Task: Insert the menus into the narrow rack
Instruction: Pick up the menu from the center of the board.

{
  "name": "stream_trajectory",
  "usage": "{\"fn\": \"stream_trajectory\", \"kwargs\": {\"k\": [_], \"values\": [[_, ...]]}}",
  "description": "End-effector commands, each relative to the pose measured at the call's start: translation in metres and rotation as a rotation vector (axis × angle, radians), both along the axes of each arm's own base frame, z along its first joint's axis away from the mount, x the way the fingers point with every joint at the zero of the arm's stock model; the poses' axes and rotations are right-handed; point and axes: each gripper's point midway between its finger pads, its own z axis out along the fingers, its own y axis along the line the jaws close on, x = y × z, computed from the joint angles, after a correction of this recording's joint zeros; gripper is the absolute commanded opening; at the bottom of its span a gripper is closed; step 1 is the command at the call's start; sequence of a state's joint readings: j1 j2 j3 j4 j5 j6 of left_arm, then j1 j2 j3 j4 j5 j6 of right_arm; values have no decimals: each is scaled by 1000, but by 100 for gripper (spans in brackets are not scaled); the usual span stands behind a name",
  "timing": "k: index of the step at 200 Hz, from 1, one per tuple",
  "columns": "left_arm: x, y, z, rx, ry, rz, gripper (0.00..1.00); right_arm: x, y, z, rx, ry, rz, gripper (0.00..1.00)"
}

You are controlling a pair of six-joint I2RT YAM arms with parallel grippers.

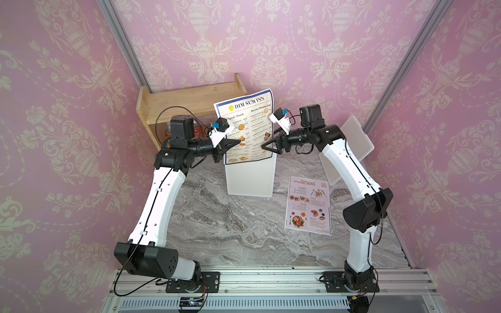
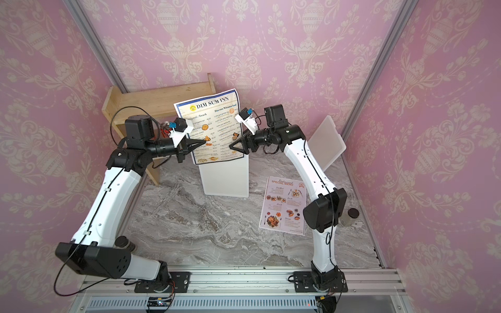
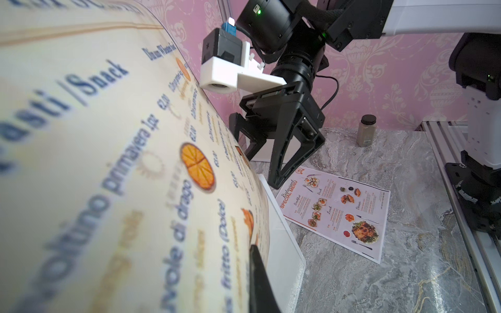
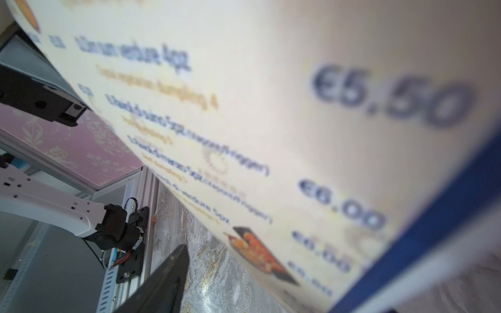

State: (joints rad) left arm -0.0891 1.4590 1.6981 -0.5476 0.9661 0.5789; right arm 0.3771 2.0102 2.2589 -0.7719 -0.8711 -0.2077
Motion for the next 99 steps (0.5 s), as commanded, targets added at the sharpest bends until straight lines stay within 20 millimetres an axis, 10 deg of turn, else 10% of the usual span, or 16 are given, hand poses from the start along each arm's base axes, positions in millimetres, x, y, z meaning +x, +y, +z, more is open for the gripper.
{"fn": "stream_trajectory", "kwargs": {"k": [1,99], "values": [[5,1,13,-31,-17,-25,0,-11,0,8,25,21,39,65],[42,13,28,-126,21,-12,0,-24,-6,31,27,-7,37,40]]}}
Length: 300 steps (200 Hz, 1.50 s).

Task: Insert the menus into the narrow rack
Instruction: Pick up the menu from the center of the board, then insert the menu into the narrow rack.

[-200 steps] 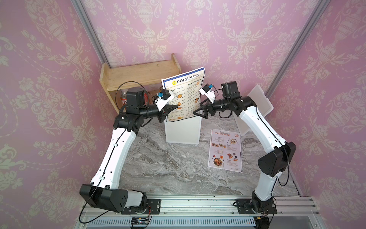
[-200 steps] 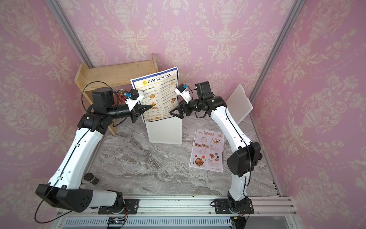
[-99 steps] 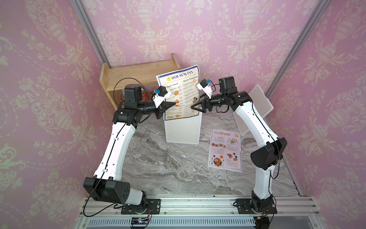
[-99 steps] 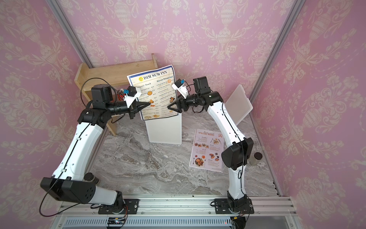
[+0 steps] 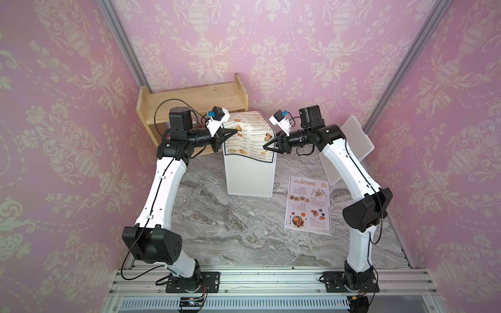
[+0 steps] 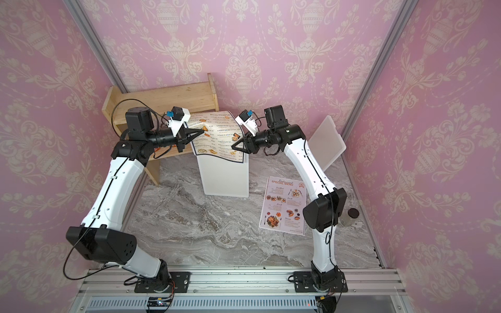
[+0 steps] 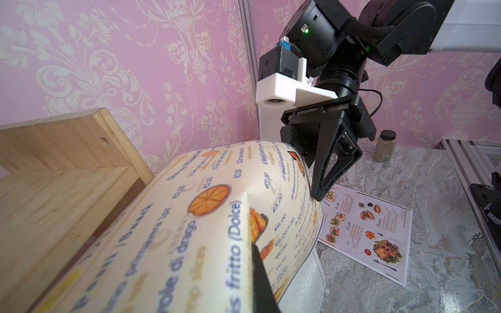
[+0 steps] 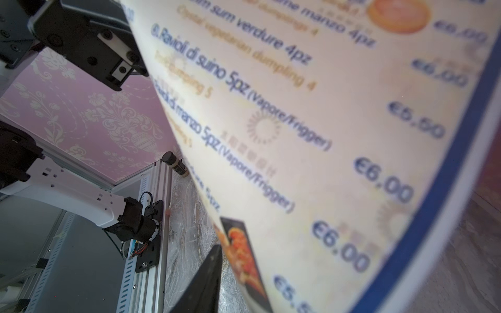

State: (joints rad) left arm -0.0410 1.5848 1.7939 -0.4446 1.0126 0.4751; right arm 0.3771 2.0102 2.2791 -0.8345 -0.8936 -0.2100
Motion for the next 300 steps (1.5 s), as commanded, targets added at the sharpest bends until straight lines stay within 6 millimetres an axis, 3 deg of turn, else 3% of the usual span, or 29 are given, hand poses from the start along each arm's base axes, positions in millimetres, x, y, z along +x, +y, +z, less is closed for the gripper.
{"fn": "stream_trajectory", "kwargs": {"k": [1,38,85,101,120,131,141,158,170,231,277,300], "values": [[0,2,20,-56,2,-37,0,-14,-5,31,31,-49,17,40],[0,6,22,-78,20,-59,0,-16,-5,40,35,-57,21,38],[0,16,31,-118,28,-66,16,-16,-2,48,55,-60,32,27],[6,21,37,-140,21,-57,30,-16,0,51,58,-67,32,18],[15,26,45,-182,26,-53,46,-15,4,53,61,-71,31,0],[16,25,50,-207,32,-70,55,-14,7,54,60,-79,30,0],[16,24,54,-232,41,-87,68,-12,10,54,58,-82,21,0],[14,23,55,-257,53,-105,70,-8,16,53,59,-88,18,0],[14,23,52,-261,64,-100,77,-4,21,51,58,-90,6,0],[7,24,30,-238,111,-65,80,24,35,51,84,-127,-65,0],[-5,26,18,-172,103,-25,82,40,33,59,96,-179,-132,0],[-1,28,16,-161,100,-8,81,48,33,66,116,-195,-159,0]]}}
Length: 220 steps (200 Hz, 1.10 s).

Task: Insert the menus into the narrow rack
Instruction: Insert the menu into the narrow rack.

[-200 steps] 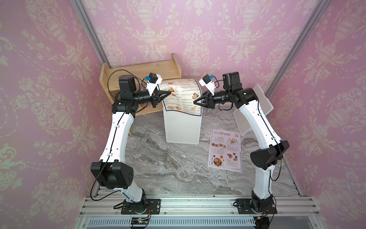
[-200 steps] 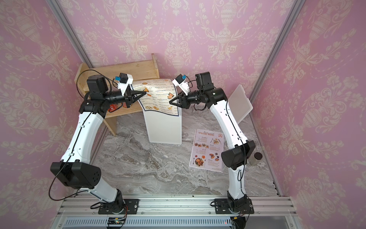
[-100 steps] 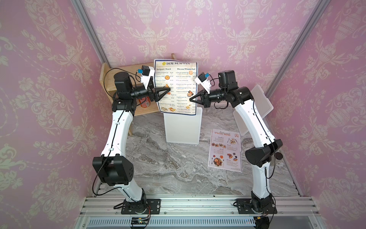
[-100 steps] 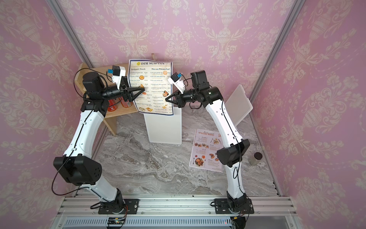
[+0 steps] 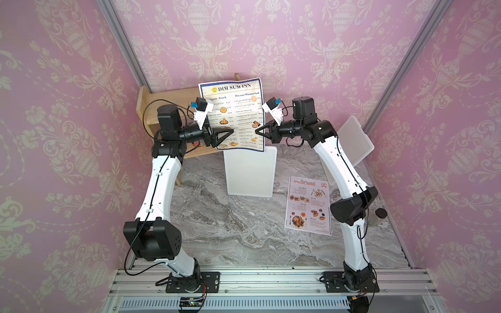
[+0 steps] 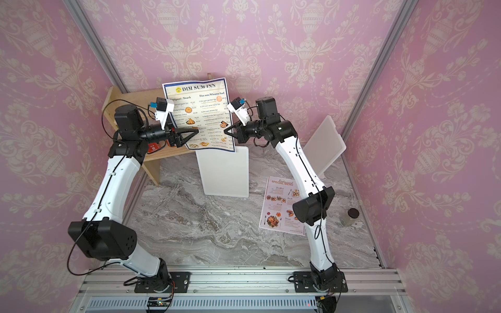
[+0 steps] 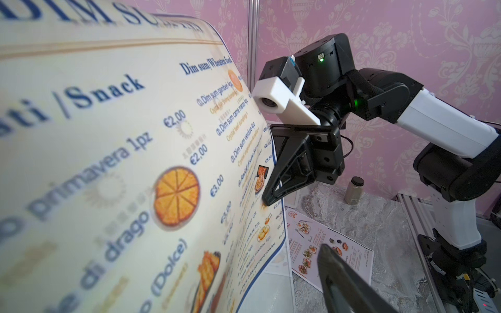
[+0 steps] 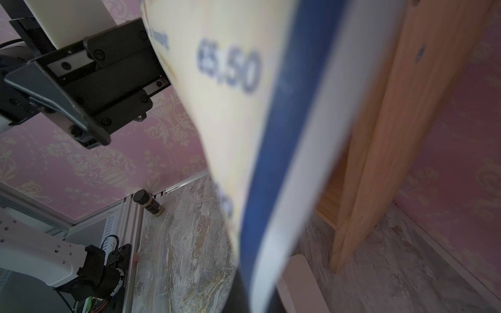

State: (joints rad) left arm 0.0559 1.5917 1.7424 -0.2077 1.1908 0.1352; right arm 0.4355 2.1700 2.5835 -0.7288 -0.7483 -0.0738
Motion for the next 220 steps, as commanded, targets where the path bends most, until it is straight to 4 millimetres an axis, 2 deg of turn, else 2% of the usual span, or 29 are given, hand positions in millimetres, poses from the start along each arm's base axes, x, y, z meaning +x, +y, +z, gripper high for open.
{"fn": "stream_trajectory", "kwargs": {"k": [1,30,74,118,185,220], "values": [[-3,3,-4,40,-16,31,81,9,1,24,51,-60,-45,0],[9,9,-14,77,-17,92,82,15,1,26,68,-60,-55,0],[19,5,-8,90,-35,120,85,20,3,22,87,-39,-44,0],[32,5,-13,123,-12,152,85,23,7,14,95,-10,-24,0],[40,14,-14,177,2,212,87,30,10,14,122,4,-37,0],[43,14,-6,173,-2,221,86,36,12,16,145,9,-53,0]]}}
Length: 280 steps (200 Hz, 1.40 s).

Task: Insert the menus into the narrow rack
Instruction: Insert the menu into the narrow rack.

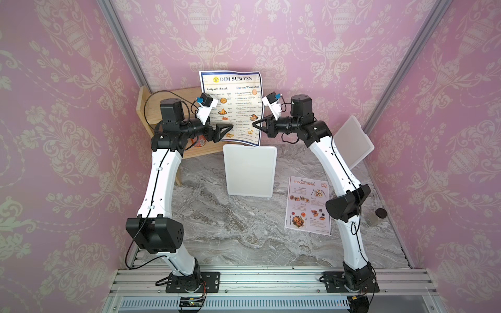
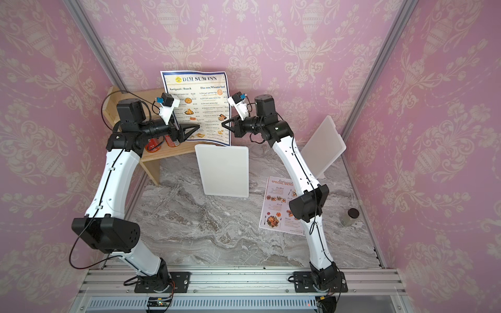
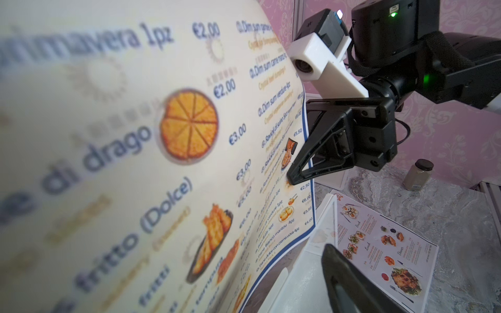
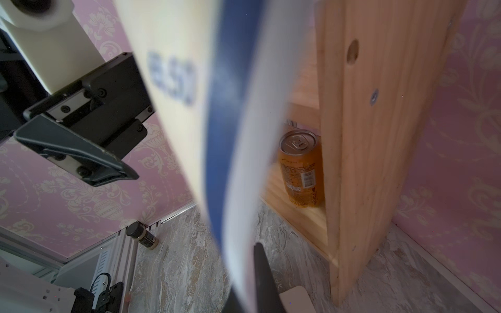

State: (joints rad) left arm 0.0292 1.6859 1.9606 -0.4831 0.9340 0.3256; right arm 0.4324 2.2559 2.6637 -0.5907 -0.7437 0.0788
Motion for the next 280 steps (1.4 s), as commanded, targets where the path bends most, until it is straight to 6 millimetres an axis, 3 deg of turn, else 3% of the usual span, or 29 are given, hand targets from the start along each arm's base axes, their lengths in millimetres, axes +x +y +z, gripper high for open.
{"fn": "stream_trajectory", "kwargs": {"k": [1,46,280], "values": [[5,1,0,23,6,17,86,9,2,5,38,-8,-11,0],[8,3,-1,31,18,30,87,15,5,1,56,20,-15,0],[14,7,12,-18,90,84,90,5,9,-11,47,129,5,0]]}}
